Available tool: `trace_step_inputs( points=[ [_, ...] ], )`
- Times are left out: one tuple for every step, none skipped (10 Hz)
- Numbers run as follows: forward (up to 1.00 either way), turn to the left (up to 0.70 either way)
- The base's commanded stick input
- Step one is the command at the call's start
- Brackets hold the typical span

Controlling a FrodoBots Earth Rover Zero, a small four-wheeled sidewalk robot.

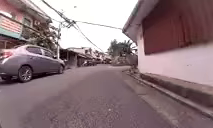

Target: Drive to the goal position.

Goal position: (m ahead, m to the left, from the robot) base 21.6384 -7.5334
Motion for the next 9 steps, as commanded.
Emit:
trace_step_inputs(
  points=[
    [1.00, 0.00],
    [1.00, 0.00],
    [1.00, 0.00],
    [1.00, 0.00],
    [1.00, 0.00],
    [1.00, 0.00],
    [1.00, 0.00],
    [1.00, 0.00],
    [1.00, 0.00]
  ],
)
